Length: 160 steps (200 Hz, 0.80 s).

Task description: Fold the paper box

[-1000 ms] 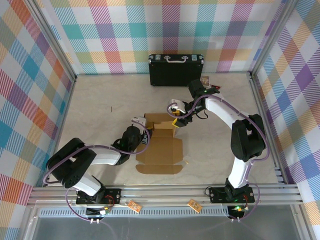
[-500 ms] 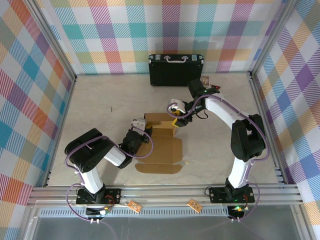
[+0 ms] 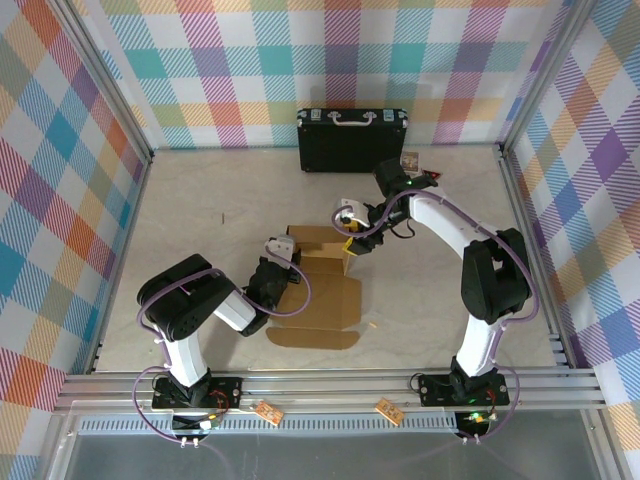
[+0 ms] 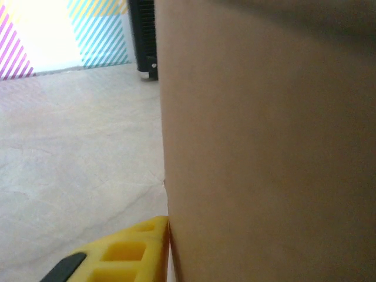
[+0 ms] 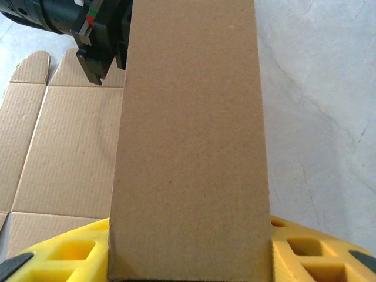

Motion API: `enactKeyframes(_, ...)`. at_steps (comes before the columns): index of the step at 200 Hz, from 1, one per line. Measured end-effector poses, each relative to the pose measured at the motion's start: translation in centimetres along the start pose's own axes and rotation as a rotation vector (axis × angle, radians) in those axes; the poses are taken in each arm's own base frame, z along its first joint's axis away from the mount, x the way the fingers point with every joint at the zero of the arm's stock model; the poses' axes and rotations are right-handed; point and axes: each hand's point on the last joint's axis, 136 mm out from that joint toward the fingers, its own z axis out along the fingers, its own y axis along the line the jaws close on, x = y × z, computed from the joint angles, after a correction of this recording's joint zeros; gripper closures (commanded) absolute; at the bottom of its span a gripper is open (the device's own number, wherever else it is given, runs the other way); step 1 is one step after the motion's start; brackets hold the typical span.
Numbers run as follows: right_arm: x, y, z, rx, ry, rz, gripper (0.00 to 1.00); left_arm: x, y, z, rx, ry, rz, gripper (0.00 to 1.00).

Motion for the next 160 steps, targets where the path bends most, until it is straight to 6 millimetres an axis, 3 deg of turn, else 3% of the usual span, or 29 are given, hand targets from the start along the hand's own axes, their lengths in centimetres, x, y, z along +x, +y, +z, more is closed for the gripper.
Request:
enactKeyframes(42, -0.3, 0.3, 0.3, -0.008, 0.002, 0.025, 0.62, 0.2, 0.6, 0.0, -0.034, 0.003, 0.015, 1.00)
enactKeyframes(57, -0.3, 0.3, 0.3, -0.007, 0.004, 0.026, 0.62, 0.2, 0.7, 0.0, -0.038, 0.003, 0.016, 0.86)
enactKeyframes(110, -0.4, 0.3, 0.1, 0.002, 0.009, 0.020, 0.61, 0.1, 1.0, 0.1, -0.063, -0.002, 0.005, 0.81)
enactKeyframes(139, -0.5, 0.3, -0.2, 0.013, 0.013, 0.013, 0.62, -0.3, 1.4, 0.2, -0.087, -0.013, -0.014, 0.64)
enactKeyframes(160, -0.5, 0.3, -0.3, 0.015, 0.017, 0.013, 0.62, -0.3, 1.7, 0.2, -0.104, -0.014, -0.020, 0.64)
